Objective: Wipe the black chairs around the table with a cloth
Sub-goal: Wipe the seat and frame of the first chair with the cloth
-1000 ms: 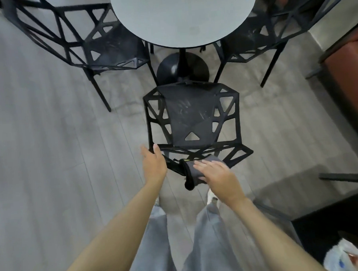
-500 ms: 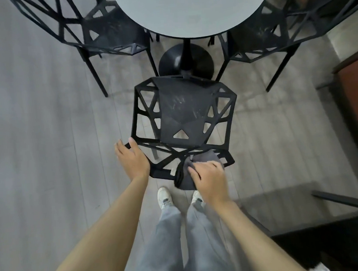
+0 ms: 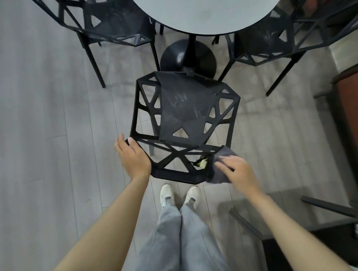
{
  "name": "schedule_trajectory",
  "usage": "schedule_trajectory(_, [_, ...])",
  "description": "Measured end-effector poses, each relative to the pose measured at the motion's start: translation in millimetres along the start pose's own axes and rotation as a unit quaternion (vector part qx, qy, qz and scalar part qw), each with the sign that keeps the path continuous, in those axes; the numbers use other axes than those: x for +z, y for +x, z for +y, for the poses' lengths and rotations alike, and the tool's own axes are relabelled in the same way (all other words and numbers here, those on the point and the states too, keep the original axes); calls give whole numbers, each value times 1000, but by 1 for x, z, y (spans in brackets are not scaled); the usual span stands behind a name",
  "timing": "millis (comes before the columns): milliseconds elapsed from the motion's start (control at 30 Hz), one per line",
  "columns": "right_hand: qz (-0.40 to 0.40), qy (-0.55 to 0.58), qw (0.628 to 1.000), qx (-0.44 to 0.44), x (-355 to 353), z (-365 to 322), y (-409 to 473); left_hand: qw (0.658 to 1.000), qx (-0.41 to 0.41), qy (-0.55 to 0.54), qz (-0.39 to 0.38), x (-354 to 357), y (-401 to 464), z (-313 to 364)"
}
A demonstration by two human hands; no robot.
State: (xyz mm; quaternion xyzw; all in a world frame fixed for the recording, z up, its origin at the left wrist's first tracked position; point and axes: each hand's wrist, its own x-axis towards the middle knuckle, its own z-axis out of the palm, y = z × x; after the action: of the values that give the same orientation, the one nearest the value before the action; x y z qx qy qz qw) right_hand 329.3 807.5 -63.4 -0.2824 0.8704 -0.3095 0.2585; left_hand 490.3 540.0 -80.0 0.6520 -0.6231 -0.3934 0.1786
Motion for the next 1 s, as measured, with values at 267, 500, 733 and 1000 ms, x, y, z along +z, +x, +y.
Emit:
schedule_trajectory(267, [1, 145, 961, 236, -10, 25, 14, 1000, 14, -8, 5, 3, 3, -5])
schedule_trajectory(500, [-55, -45, 997, 12, 8, -35, -27, 994, 18, 106, 1, 0, -3, -2])
schedule_trajectory(733, [-211, -116, 969, 57, -9, -14, 26, 997, -7, 76, 23, 12, -38, 10])
schedule_trajectory(1000, [-297, -46, 944, 137, -7, 61, 107, 998, -20, 34, 50, 13, -37, 13])
